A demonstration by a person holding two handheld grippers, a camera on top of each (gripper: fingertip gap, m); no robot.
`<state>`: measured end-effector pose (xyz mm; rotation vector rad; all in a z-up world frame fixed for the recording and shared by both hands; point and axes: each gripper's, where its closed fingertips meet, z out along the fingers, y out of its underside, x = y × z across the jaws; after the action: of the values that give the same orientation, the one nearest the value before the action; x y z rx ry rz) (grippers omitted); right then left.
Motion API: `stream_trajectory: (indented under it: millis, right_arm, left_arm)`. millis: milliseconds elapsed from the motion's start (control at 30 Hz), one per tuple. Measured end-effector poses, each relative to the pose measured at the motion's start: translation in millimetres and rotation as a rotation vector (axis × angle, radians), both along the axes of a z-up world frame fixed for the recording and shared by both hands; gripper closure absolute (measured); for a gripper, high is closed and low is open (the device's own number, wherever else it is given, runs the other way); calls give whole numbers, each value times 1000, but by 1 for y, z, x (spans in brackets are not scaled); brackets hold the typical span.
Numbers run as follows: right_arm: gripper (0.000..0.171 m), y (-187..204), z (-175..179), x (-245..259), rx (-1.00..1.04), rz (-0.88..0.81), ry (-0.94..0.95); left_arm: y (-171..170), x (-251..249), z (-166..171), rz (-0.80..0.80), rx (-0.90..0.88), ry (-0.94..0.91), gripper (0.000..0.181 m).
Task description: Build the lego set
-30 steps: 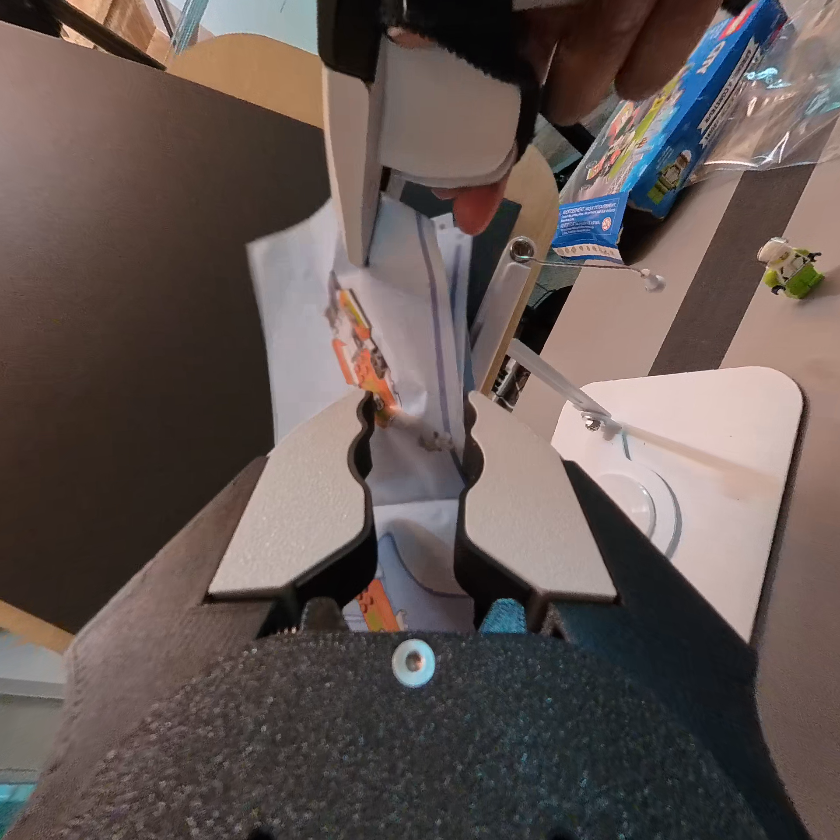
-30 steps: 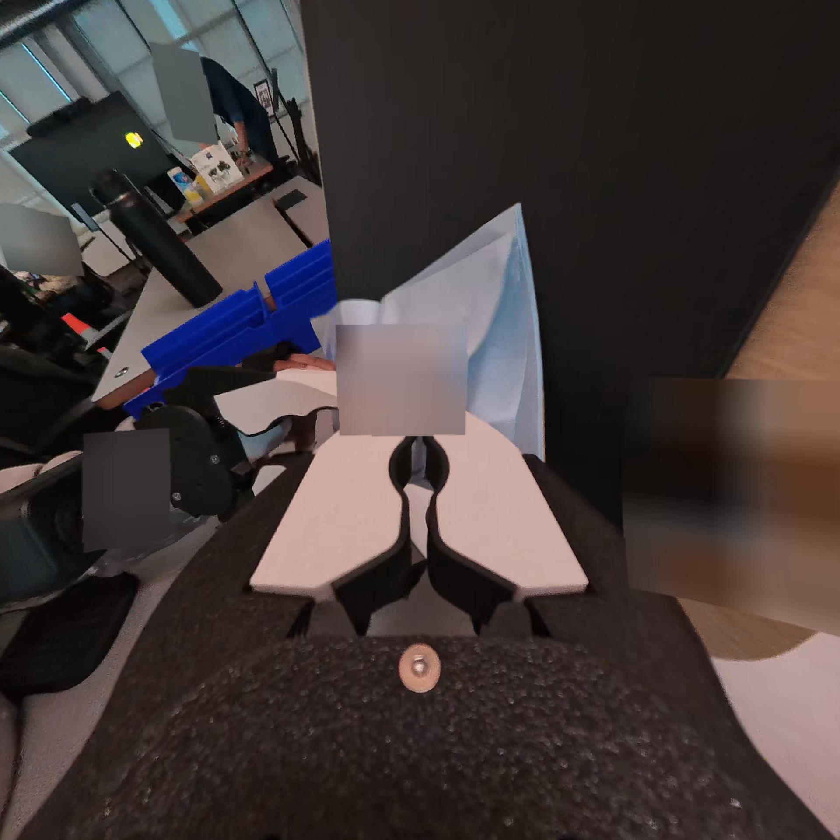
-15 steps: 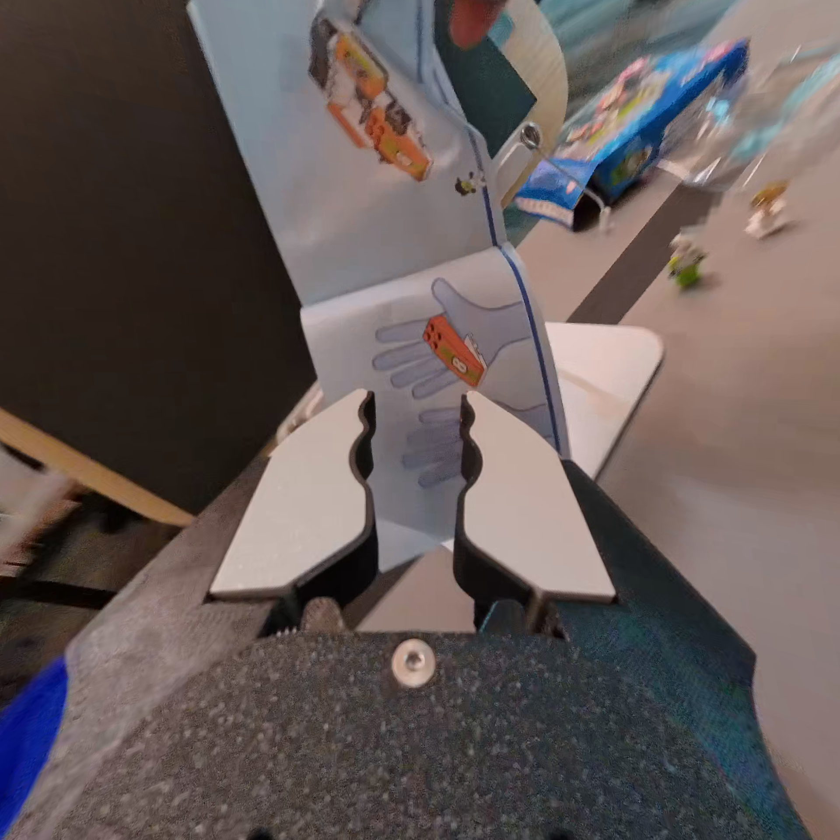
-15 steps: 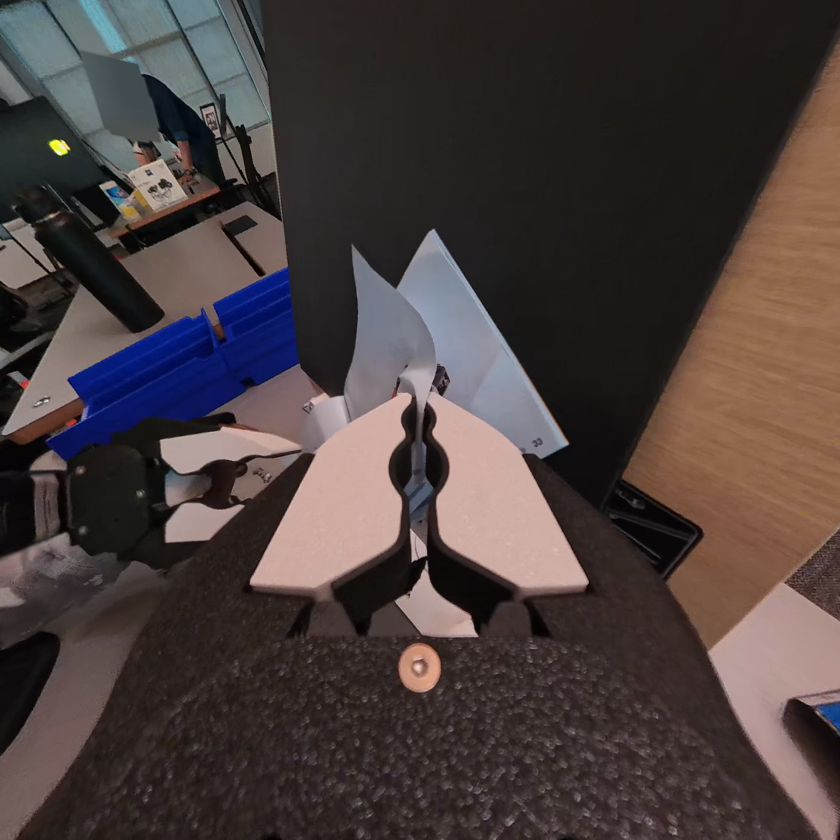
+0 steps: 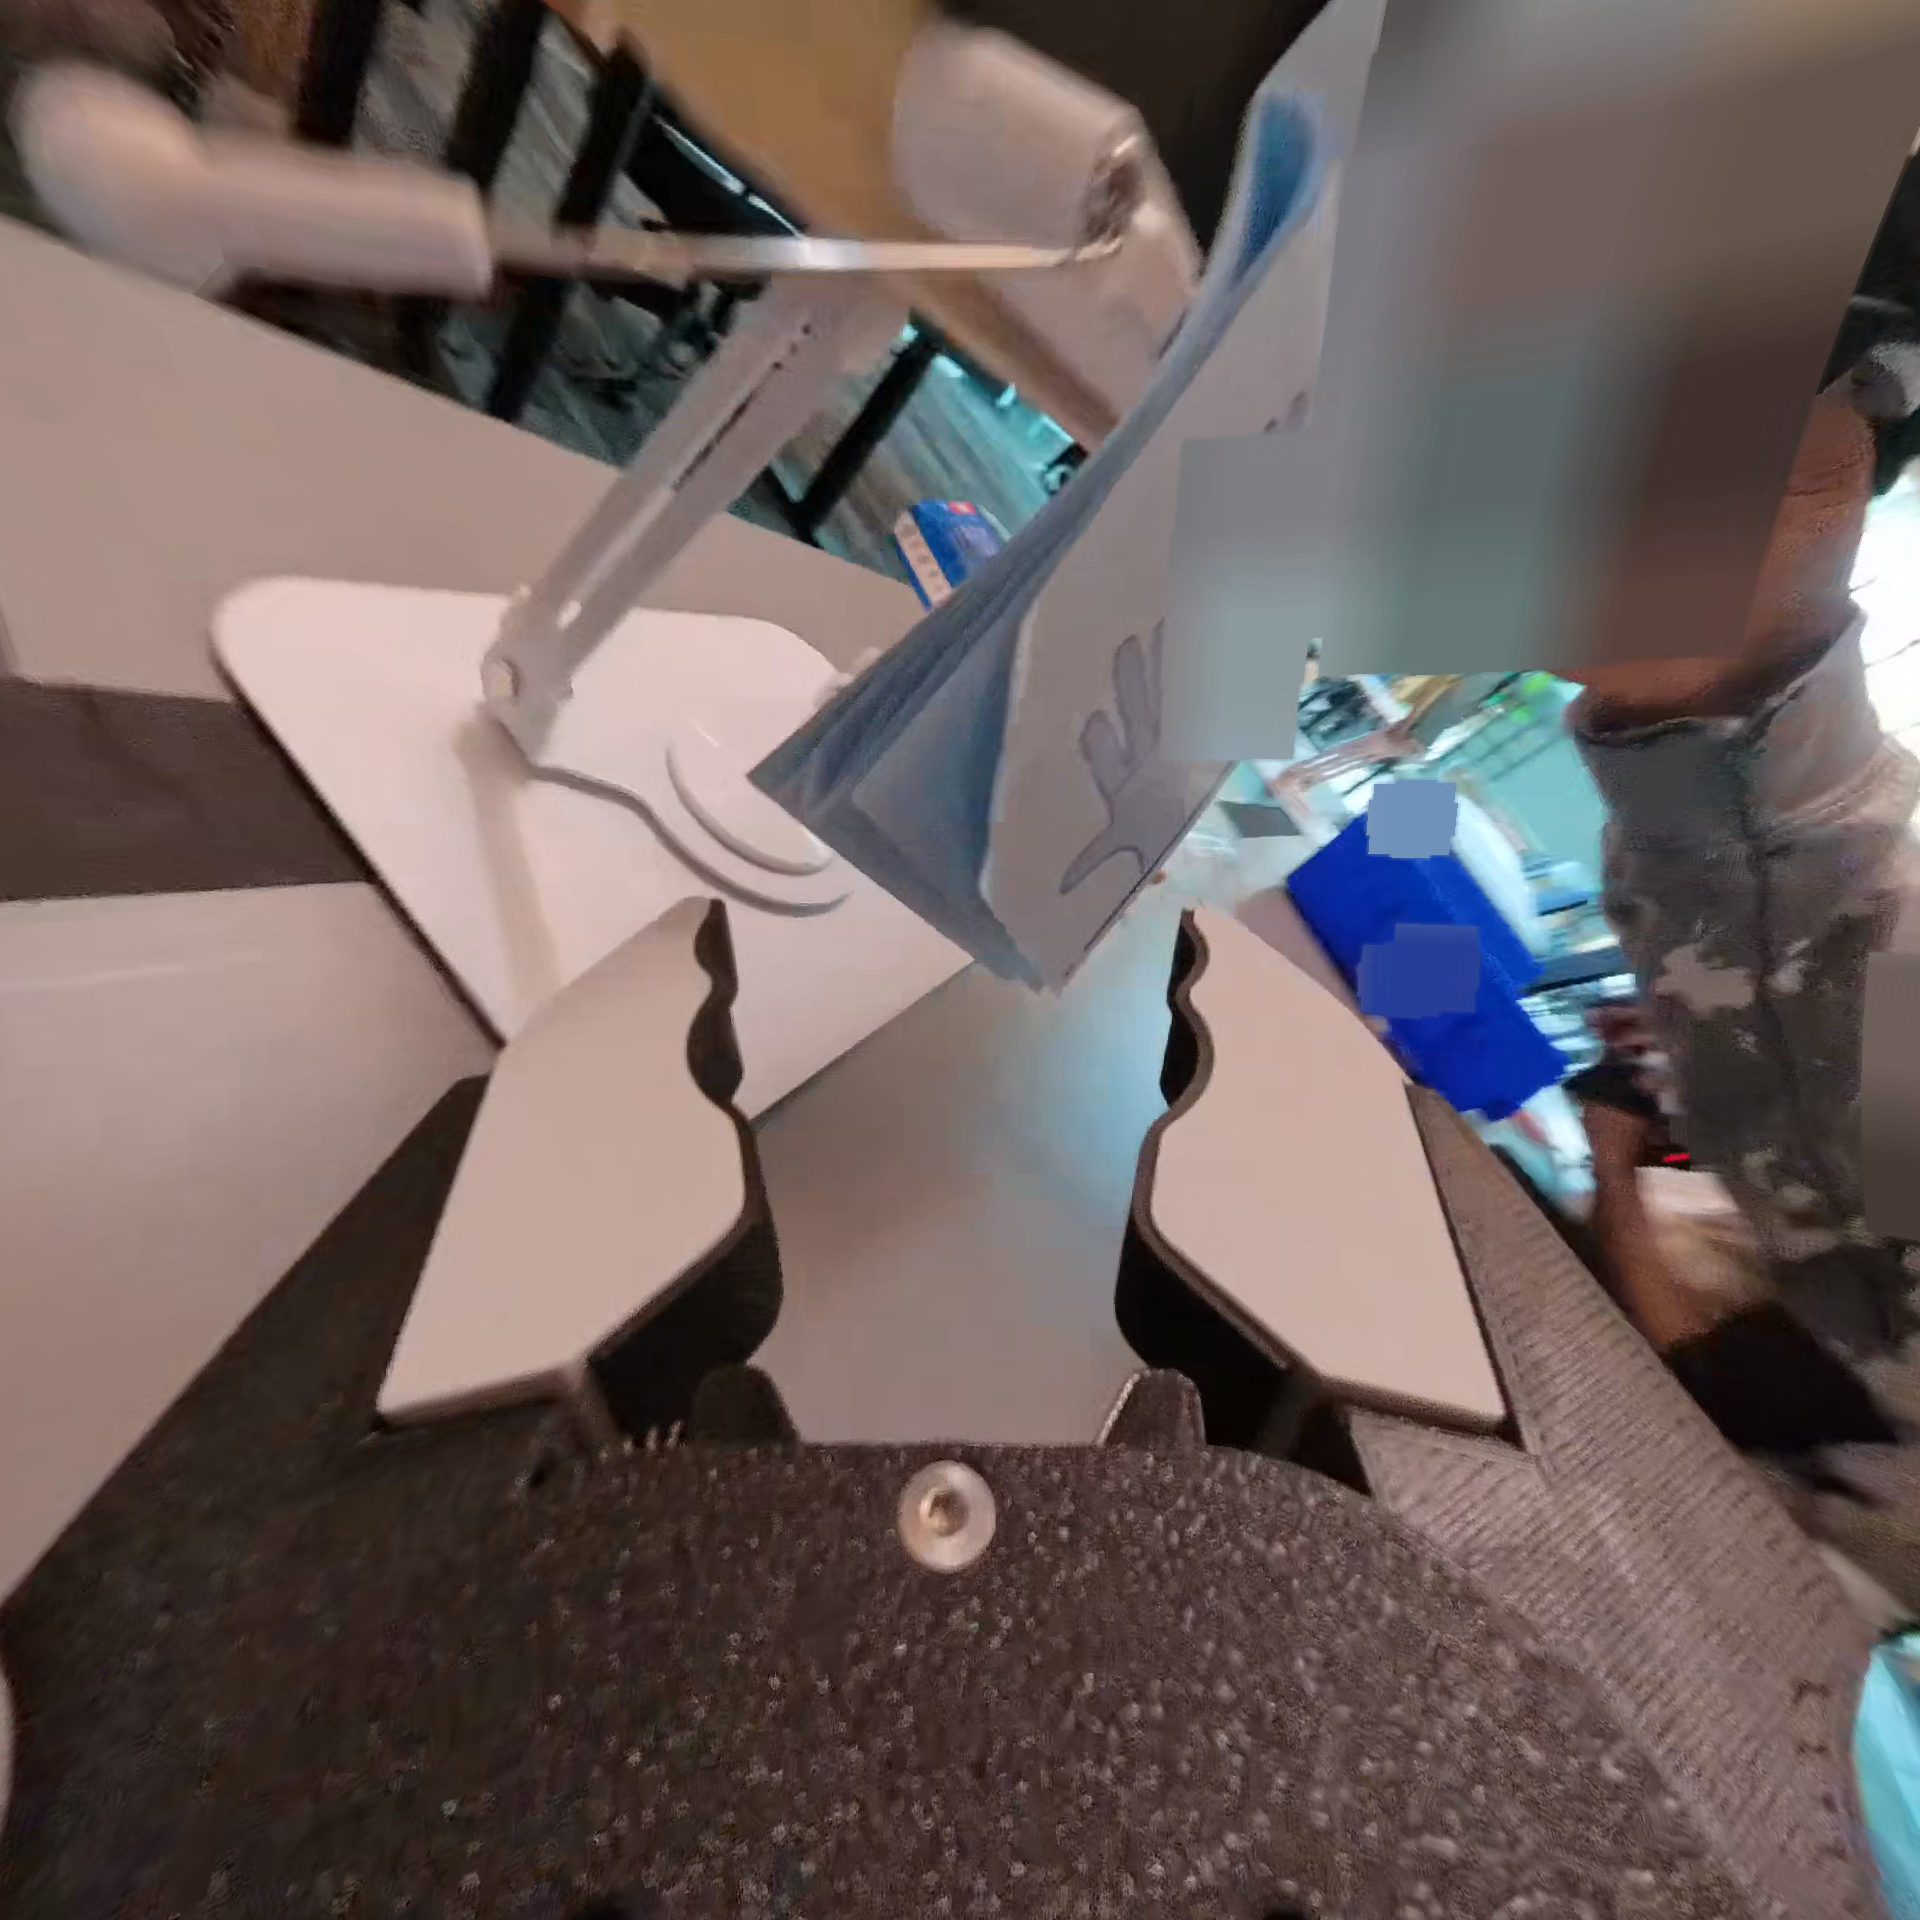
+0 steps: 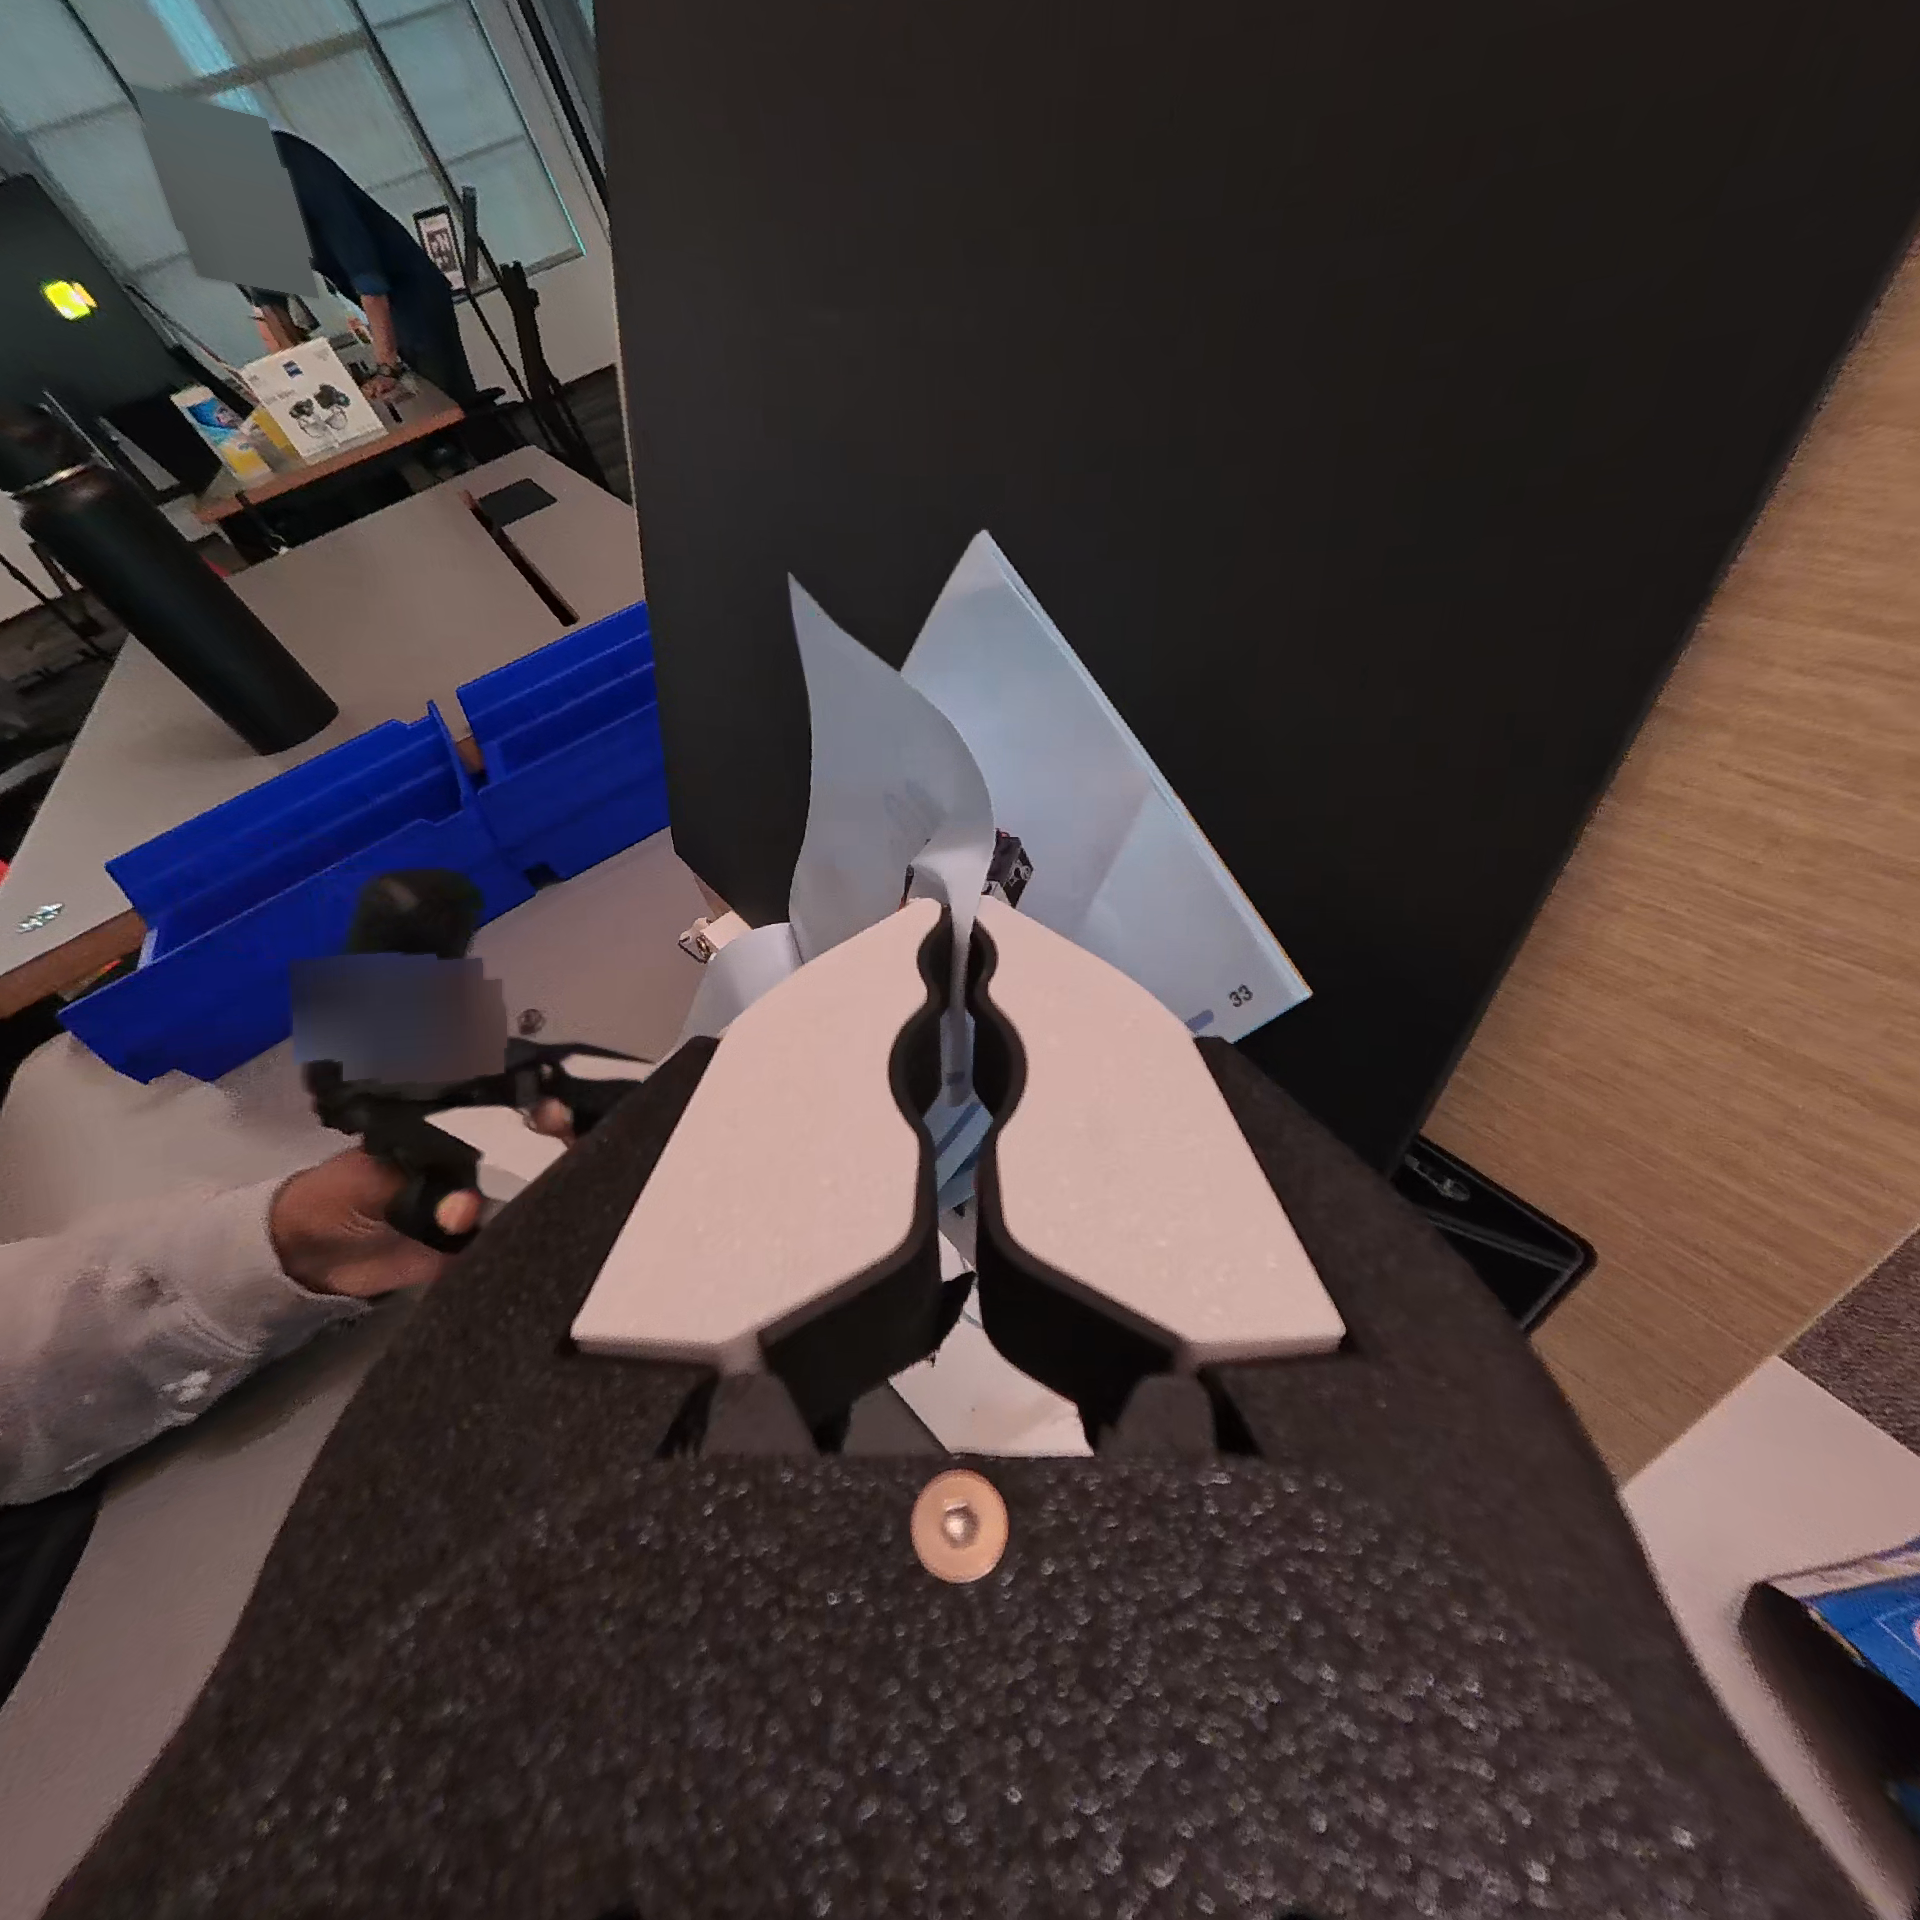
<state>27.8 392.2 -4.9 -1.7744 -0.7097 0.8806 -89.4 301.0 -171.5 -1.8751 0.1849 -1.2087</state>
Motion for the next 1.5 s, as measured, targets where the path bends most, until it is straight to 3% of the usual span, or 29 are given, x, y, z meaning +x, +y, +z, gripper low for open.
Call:
stream_trajectory:
  millis: [33,100,167,300,400,600,833,1000,1167,1367,1500]
  right_arm:
    - [171,0,0,0,-2,0,4]
    - [171,0,-1,0,-3,0,7]
    - [171,-1,0,2,1,-1,8]
    - [171,-7,7,13,19,6,49]
    - [171,-15,11,18,55,37,92]
    - [171,-14,18,31,105,-18,151]
    - [171,-8,-6,49,124,-151,70]
    - [170,-22,-32,47,171,-165,-20]
    - [167,-41,-31,28,215,-104,-95]
    - [166,-60,-15,-28,257,31,-128]
    - [157,-58,-27,-72,249,120,-223]
  left_arm:
    - [2,8,-1,-32,-23,-74,101]
    - [4,20,12,-103,-6,-259,123]
    - [1,20,23,-154,56,-311,180]
    - [-20,0,40,-140,211,-9,181]
    - [-23,-17,77,-135,293,139,181]
    - [26,-35,138,-143,335,431,181]
    - [83,-40,153,-107,346,731,181]
    - [89,-40,136,-50,358,781,180]
    - [87,-41,134,-12,371,758,180]
    - [86,-41,137,17,381,730,179]
    - [85,-44,139,33,388,710,176]
